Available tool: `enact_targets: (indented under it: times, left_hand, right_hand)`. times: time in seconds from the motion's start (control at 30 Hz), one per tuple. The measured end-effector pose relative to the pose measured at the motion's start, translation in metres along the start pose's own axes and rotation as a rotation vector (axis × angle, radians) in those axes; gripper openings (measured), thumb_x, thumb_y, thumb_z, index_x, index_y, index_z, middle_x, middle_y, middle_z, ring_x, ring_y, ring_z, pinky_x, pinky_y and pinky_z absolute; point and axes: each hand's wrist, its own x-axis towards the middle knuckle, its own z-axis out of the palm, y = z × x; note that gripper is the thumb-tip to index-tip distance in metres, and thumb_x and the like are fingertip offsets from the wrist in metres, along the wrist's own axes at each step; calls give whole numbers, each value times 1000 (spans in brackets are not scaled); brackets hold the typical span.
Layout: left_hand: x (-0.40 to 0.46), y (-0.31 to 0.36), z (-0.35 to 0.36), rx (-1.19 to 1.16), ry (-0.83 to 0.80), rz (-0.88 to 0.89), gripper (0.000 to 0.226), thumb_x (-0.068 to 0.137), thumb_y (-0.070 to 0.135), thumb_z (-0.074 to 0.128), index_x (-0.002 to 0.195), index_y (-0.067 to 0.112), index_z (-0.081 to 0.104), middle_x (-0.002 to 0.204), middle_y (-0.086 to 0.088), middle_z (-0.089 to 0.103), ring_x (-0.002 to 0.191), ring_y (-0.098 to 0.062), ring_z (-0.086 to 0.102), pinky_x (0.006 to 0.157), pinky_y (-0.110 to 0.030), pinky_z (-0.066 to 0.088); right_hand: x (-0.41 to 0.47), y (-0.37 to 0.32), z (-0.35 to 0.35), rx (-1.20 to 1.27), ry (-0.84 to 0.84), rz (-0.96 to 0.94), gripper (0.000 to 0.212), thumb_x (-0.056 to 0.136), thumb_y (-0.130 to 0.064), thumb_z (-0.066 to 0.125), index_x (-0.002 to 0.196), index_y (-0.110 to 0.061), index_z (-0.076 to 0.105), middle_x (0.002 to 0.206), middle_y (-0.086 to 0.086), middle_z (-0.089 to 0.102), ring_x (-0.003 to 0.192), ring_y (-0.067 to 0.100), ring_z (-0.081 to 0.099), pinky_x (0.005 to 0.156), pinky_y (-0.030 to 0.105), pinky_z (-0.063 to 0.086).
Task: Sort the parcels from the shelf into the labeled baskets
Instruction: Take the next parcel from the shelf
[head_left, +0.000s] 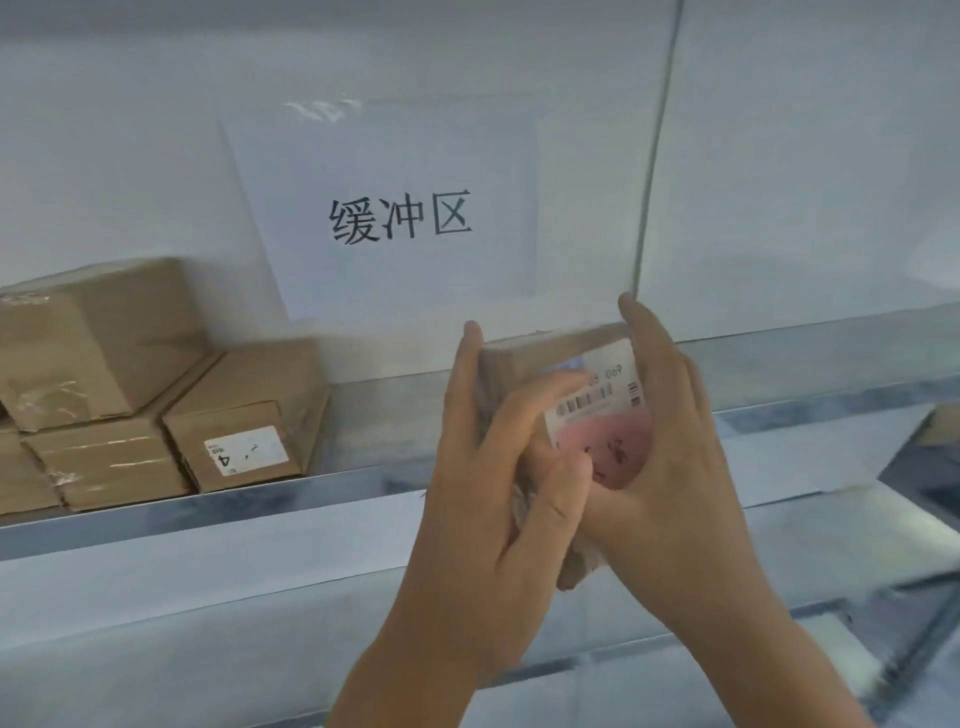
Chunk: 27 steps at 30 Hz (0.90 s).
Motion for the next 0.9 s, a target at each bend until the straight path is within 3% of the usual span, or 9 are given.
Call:
enact_targets:
  times: [0.07,0.17,0.2,0.27,0.37,0.5,0.6,0.7,0.9]
  left_hand:
    - [2,-2,14,-71,32,-20,40,103,38,49,143,37,52,171,6,16,152,-6,32,103,-23,53]
    - [7,4,39,-226,17,-117,38,104,21,58,137,37,51,151,13,42,150,-26,39,97,-49,59]
    - [9,9,48,-269,11,-153,41,104,13,59,135,39,52,145,15,48,140,-26,51,89,-49,62]
    - [12,21,70,-328,1,-196,45,104,6,57,132,42,57,139,12,54,116,-26,65,76,-39,64]
    - [19,38,108,-315,-40,-184,48,105,5,54,130,46,60,137,9,58,106,-26,67,72,-36,64]
    - [23,56,180,-303,-144,-182,40,108,18,53,133,49,57,136,-4,60,102,-30,67,76,-46,64]
    - [29,81,249,-346,-221,-145,41,102,25,50,133,50,57,133,-6,59,103,-29,66,77,-39,63]
    - [34,98,309,-386,-290,-88,41,104,20,44,135,45,55,140,3,53,112,-29,61,84,-43,61]
    - [39,129,422,-430,-421,-69,38,105,23,41,135,45,52,142,4,49,118,-34,57,91,-57,59]
  right_hand:
    - [-6,7,-25,-9,-8,-21,86,72,-61,72,147,-68,31,135,-33,49,124,13,57,90,43,58]
    - [-12,16,-66,27,32,-10,62,84,-53,66,141,-66,45,128,-27,60,123,8,56,79,29,61]
    - [-13,20,-79,37,33,-21,56,89,-48,63,140,-65,47,133,-29,58,128,8,55,79,24,60]
    - [-16,30,-104,132,3,-14,45,104,-38,57,141,-63,49,144,-27,56,127,14,61,81,33,63]
    - [-20,45,-144,274,-16,38,50,107,-20,53,141,-56,54,145,-15,59,115,18,70,75,36,65]
    - [-39,73,-208,218,85,67,47,109,-11,49,140,-45,59,155,-26,42,114,1,64,82,31,63]
    - [-52,91,-272,171,165,98,48,107,-15,45,138,-48,58,149,-23,45,97,16,64,76,41,62]
    - [-60,106,-326,114,178,143,56,105,-9,41,140,-51,52,136,-17,53,87,14,61,67,30,58]
    - [-83,137,-434,83,277,207,62,104,-3,40,142,-52,51,139,-19,53,105,20,65,81,54,62]
